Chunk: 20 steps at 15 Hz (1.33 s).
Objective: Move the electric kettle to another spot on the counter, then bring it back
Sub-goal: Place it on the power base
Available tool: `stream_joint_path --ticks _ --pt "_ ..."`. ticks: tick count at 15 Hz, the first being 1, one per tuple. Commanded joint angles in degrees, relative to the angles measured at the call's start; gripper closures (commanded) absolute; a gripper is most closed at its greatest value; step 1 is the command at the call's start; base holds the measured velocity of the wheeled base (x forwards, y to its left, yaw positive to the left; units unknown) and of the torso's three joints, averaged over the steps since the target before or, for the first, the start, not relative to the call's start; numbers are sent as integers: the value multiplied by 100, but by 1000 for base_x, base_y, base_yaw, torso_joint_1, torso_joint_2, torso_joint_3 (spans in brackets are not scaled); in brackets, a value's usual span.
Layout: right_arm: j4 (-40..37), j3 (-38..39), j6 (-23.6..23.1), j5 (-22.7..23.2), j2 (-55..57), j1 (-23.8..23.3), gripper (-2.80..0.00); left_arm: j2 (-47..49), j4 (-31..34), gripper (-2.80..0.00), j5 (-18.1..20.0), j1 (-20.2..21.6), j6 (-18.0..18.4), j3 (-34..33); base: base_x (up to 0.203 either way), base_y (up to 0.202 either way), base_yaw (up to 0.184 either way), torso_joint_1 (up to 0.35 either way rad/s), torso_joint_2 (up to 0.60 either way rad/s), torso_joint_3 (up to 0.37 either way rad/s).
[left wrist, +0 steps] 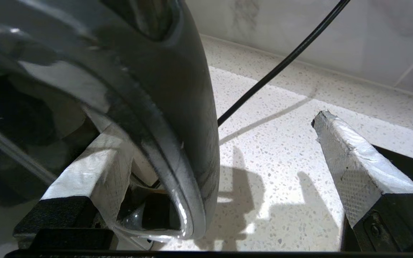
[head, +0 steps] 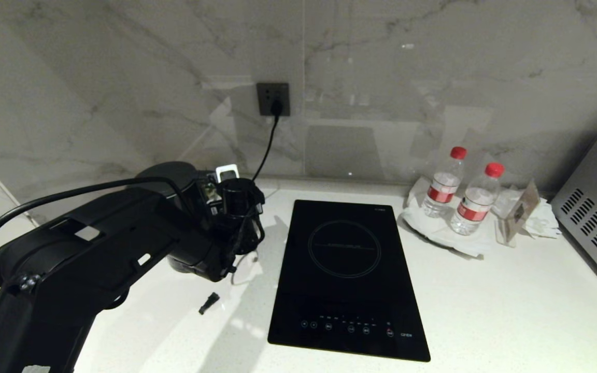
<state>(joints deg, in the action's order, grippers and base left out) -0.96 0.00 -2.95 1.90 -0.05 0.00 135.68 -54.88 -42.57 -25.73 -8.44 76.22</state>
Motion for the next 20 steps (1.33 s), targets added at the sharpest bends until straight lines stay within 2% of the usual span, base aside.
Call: stream_joint_path --ticks 1,7,13,20 --pt "-1 0 -4 4 5 0 0 -113 -40 -280 -32 -24 -8 -107 0 0 0 0 0 0" --pt "-1 0 -4 4 5 0 0 -180 -41 -280 -32 -11 -42 -230 0 0 0 0 0 0" --pt "-1 0 -4 4 5 0 0 -243 -41 -280 -111 -12 -253 -459 0 0 0 0 0 0" --pt "-1 0 -4 4 5 0 0 -72 -35 -280 -88 206 -229 -189 0 0 0 0 0 0"
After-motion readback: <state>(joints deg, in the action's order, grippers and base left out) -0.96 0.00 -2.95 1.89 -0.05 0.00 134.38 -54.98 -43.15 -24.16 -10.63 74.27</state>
